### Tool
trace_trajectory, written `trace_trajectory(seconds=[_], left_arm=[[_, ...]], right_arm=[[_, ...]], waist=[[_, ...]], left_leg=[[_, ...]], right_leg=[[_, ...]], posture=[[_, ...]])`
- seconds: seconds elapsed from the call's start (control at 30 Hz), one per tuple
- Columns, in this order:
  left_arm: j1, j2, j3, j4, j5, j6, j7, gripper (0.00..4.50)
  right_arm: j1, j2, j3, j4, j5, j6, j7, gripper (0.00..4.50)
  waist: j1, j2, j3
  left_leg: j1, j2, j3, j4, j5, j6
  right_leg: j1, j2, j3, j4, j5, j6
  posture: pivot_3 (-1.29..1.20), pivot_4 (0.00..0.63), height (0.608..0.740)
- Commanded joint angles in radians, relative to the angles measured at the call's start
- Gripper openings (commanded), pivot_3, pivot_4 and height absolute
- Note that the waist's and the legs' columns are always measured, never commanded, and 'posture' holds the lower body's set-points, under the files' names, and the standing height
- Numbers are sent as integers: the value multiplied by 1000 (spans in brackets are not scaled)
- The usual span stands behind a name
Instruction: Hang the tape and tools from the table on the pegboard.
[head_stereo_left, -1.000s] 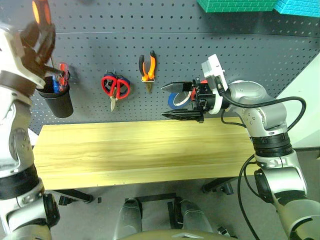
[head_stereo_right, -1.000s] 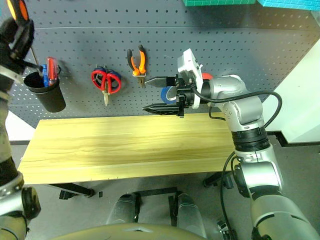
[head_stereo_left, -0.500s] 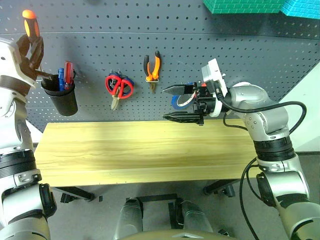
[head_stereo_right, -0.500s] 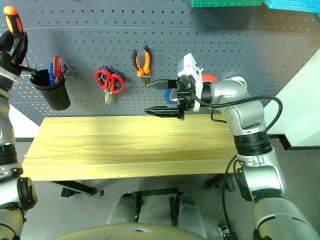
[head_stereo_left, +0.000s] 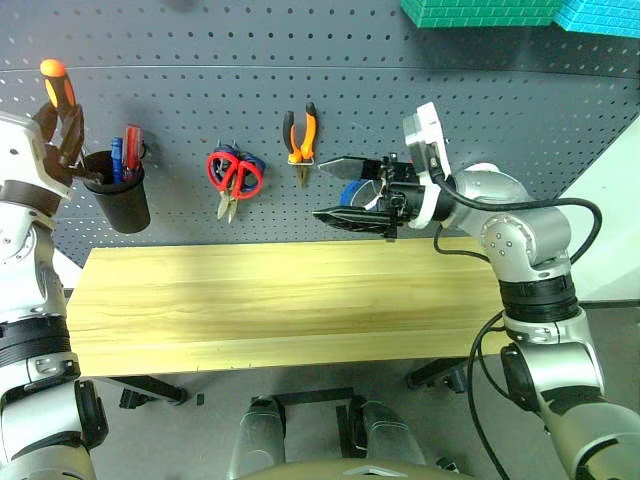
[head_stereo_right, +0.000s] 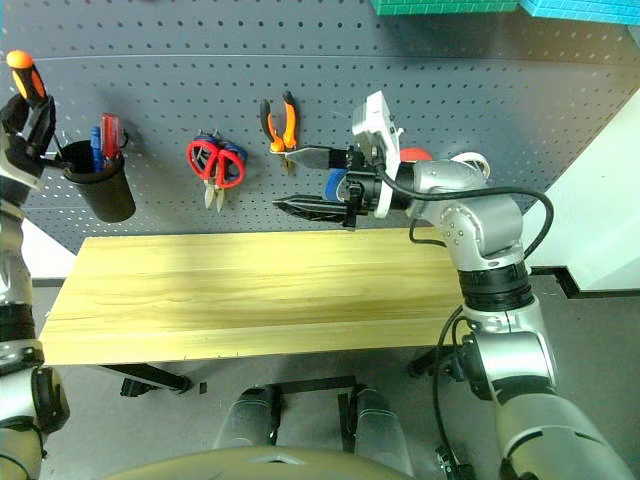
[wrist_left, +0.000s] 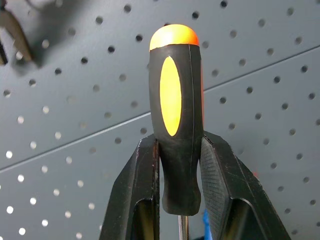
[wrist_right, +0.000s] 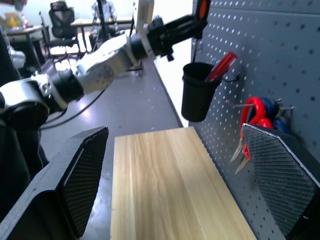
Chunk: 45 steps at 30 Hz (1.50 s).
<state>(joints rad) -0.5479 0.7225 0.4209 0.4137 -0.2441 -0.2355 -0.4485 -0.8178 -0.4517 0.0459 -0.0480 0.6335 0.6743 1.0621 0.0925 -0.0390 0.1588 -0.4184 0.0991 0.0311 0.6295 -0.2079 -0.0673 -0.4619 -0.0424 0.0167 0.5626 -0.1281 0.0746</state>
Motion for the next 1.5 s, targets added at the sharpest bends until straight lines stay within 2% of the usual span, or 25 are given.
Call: trace_trajectory(seconds=[0.03,0.1,0.43,0.67,0.8,0.93,1.03,1.17,1.27,1.33,1.5], left_arm=[[3,29,34,8,10,-10,38,763],[2,29,38,17,7,7,54,763],[-4,28,55,-59,-43,101,82,4084],[108,10,80,-343,-183,170,-19,4084],[249,44,111,-503,-285,268,-120,4084],[486,79,75,-653,-407,411,-323,4084],[624,58,-14,-649,-361,328,-495,4084],[665,9,-133,-547,-297,192,-664,4084],[604,-36,-195,-417,-251,105,-728,4084],[550,-57,-230,-302,-214,57,-761,4084],[481,-87,-253,-137,-196,-36,-839,4084]], right_arm=[[-25,5,-32,-47,26,0,-19,4500],[-21,6,-28,-50,26,-3,-23,4500],[-3,-12,-20,-53,11,-24,-23,4500],[33,-46,-50,-65,33,-3,-17,4500],[91,-76,-59,-98,49,16,-18,4500],[188,-115,-44,-132,26,3,-5,4500],[258,-147,-37,-143,4,4,-14,4500],[374,-194,12,-152,-86,-77,4,4500],[458,-213,35,-119,-150,-166,22,4500],[504,-194,7,-57,-157,-215,18,4500],[564,-196,-13,65,-218,-349,24,4500]], waist=[[-1,0,0],[-2,0,0],[5,-1,-3],[4,-1,-5],[1,0,-6],[-2,1,-6],[0,3,-6],[3,6,-3],[-1,12,3],[-3,17,14],[-32,20,40]], left_leg=[[0,0,0,0,0,0],[0,0,0,0,0,0],[0,0,1,1,0,0],[1,0,1,0,0,0],[2,0,1,0,0,0],[3,0,1,-1,0,0],[3,0,3,-1,-2,-3],[1,1,3,0,-2,-3],[0,1,3,1,-2,-3],[0,1,3,2,-3,-3],[0,1,3,2,-2,-2]], right_leg=[[0,0,0,0,0,0],[0,0,0,0,0,0],[1,0,0,0,0,0],[1,-1,0,0,0,0],[1,-1,1,0,0,0],[1,-1,1,0,-1,-1],[1,-2,2,-2,-3,0],[0,-3,1,-4,-4,2],[0,-3,1,-6,-4,3],[0,-3,1,-5,-4,3],[-3,-3,2,-3,-5,3]], posture=[[188,80,740],[188,80,740],[189,71,740],[204,77,740],[213,83,740],[214,105,740],[206,128,740],[172,184,740],[135,219,740],[107,240,740],[58,260,740]])
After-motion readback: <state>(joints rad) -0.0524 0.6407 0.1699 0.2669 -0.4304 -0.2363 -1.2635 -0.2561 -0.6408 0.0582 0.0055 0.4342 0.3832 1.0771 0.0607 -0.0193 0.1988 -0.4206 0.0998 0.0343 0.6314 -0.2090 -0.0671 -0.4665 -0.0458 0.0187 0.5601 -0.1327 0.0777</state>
